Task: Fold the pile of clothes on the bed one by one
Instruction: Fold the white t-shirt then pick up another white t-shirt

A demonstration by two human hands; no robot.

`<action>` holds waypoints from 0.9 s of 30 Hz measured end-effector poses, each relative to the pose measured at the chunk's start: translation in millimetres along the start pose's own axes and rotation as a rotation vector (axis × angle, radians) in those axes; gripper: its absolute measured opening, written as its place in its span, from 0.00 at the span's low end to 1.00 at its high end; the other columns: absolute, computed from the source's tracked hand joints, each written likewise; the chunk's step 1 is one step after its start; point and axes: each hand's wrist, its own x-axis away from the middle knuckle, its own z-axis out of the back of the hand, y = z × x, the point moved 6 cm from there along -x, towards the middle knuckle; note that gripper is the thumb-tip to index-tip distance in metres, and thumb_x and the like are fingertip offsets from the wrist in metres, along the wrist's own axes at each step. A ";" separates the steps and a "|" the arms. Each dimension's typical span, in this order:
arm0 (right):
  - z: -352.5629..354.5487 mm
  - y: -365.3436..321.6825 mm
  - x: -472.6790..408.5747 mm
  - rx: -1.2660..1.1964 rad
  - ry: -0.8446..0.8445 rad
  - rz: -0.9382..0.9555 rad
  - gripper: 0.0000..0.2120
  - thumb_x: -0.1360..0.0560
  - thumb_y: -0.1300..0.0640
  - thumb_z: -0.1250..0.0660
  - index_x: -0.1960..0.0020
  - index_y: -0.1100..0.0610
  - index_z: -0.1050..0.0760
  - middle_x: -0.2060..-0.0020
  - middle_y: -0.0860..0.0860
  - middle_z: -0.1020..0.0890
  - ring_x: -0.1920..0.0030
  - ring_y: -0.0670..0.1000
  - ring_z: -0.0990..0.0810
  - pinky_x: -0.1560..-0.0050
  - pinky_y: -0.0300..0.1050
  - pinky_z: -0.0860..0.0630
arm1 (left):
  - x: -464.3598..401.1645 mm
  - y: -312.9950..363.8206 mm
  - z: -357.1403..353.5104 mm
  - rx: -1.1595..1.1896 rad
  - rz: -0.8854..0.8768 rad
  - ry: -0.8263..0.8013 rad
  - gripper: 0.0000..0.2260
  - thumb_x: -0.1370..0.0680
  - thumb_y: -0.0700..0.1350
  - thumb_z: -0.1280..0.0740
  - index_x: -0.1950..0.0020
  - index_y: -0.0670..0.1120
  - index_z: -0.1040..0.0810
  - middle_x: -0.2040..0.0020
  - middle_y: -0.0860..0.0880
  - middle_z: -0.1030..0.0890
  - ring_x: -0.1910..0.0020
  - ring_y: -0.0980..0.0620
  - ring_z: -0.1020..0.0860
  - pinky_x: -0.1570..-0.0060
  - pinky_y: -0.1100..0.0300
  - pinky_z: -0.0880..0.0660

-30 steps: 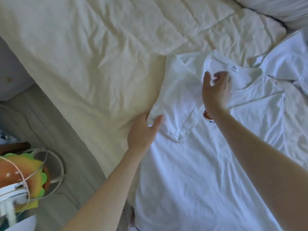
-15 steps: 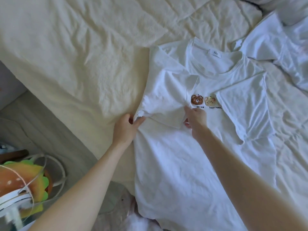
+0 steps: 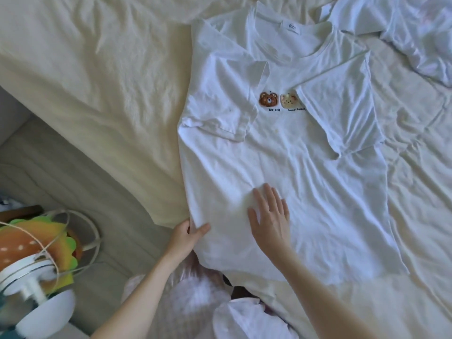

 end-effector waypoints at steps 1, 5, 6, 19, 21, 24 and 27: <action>-0.3 9.4 10.3 -0.001 -0.004 -0.002 0.22 0.21 0.56 0.38 0.28 0.55 0.34 0.26 0.54 0.38 0.25 0.56 0.44 0.27 0.55 0.48 | 6.5 -11.2 -5.0 0.005 0.028 -0.025 0.05 0.26 0.43 0.29 0.52 0.50 0.21 0.59 0.59 0.18 0.60 0.64 0.19 0.64 0.70 0.25; 7.8 63.0 46.0 -0.053 0.022 -0.089 0.21 0.21 0.56 0.39 0.29 0.57 0.33 0.27 0.55 0.35 0.26 0.56 0.39 0.27 0.55 0.44 | 31.9 -42.0 -13.2 -0.011 0.093 0.019 0.04 0.27 0.39 0.28 0.56 0.47 0.21 0.64 0.57 0.17 0.64 0.60 0.19 0.69 0.70 0.25; 11.4 80.8 55.0 -0.079 0.034 -0.131 0.20 0.21 0.57 0.39 0.30 0.58 0.32 0.28 0.55 0.34 0.27 0.56 0.38 0.28 0.54 0.43 | 38.6 -48.0 -14.7 -0.025 0.101 0.049 0.03 0.27 0.40 0.28 0.57 0.46 0.21 0.63 0.54 0.17 0.64 0.57 0.18 0.69 0.68 0.25; 69.8 333.6 107.9 -0.091 0.095 -0.467 0.21 0.22 0.55 0.39 0.31 0.61 0.34 0.34 0.61 0.30 0.33 0.63 0.33 0.35 0.57 0.37 | 120.2 -82.1 -38.7 0.442 -0.023 0.393 0.12 0.23 0.37 0.35 0.39 0.39 0.26 0.49 0.45 0.20 0.48 0.45 0.22 0.45 0.47 0.26; 68.0 359.2 91.7 -0.252 -0.013 -0.514 0.18 0.21 0.53 0.40 0.36 0.63 0.31 0.43 0.63 0.25 0.40 0.62 0.27 0.43 0.52 0.32 | 125.6 -81.0 -38.2 0.535 -0.039 0.424 0.12 0.22 0.36 0.36 0.39 0.39 0.27 0.48 0.45 0.20 0.47 0.45 0.22 0.44 0.47 0.28; 65.0 375.8 74.7 -0.490 -0.084 -0.589 0.13 0.21 0.52 0.39 0.48 0.62 0.24 0.56 0.58 0.25 0.55 0.56 0.26 0.54 0.46 0.33 | 129.2 -77.6 -43.2 0.703 -0.040 0.423 0.10 0.21 0.37 0.38 0.40 0.41 0.26 0.49 0.47 0.19 0.48 0.49 0.21 0.47 0.49 0.24; 58.8 386.6 72.9 -0.732 -0.064 -0.724 0.11 0.25 0.53 0.32 0.60 0.60 0.26 0.60 0.55 0.25 0.61 0.54 0.26 0.61 0.43 0.31 | 131.7 -76.0 -50.0 0.821 -0.020 0.409 0.06 0.20 0.39 0.39 0.46 0.43 0.24 0.49 0.48 0.18 0.49 0.50 0.21 0.48 0.50 0.24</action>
